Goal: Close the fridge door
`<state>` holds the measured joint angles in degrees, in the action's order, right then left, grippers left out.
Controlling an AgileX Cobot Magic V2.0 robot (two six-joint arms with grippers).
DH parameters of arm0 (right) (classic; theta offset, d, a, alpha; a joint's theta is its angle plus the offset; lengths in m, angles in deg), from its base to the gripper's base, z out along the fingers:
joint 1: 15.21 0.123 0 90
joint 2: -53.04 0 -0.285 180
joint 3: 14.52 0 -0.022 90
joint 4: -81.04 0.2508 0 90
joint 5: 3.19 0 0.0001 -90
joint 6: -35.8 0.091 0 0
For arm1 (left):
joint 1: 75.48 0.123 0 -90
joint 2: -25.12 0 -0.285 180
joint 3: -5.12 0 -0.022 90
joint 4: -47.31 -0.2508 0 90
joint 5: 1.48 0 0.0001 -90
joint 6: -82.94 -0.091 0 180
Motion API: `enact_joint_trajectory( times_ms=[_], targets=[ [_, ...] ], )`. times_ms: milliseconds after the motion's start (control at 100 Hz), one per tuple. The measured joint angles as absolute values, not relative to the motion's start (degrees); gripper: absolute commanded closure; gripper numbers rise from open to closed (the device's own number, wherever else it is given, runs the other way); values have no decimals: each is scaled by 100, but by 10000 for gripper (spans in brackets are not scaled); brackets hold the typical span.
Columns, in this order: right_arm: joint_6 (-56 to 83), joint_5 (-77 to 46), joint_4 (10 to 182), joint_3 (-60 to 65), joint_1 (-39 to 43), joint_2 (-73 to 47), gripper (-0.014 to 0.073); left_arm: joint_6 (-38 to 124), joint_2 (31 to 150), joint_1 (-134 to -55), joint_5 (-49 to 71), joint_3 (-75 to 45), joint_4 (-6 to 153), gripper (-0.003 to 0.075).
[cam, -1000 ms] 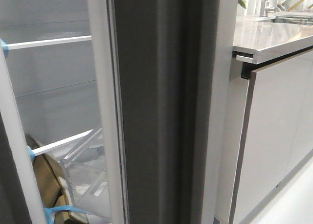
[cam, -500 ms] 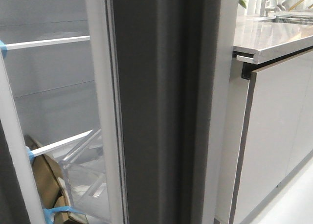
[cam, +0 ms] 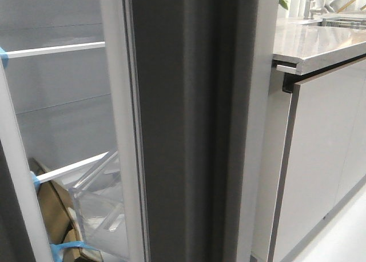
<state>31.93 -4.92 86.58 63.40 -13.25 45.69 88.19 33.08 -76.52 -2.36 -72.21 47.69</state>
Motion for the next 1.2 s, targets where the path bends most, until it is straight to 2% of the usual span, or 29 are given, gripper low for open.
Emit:
enact_joint_trajectory(
  times_ms=[450, 720, 1200],
  targets=[
    [3193, -720, 8658, 6089, -1325, 4502, 670, 8819, 3308, -7652, -236, -7221, 4769, 741],
    [3193, -923, 8658, 4416, -1317, 3327, 670, 8819, 3308, -7652, -236, -7221, 4769, 741],
    [3193, -2217, 8748, 1327, -1159, 1343, 670, 8819, 3308, -7652, -236, -7221, 4769, 741]
  ],
)
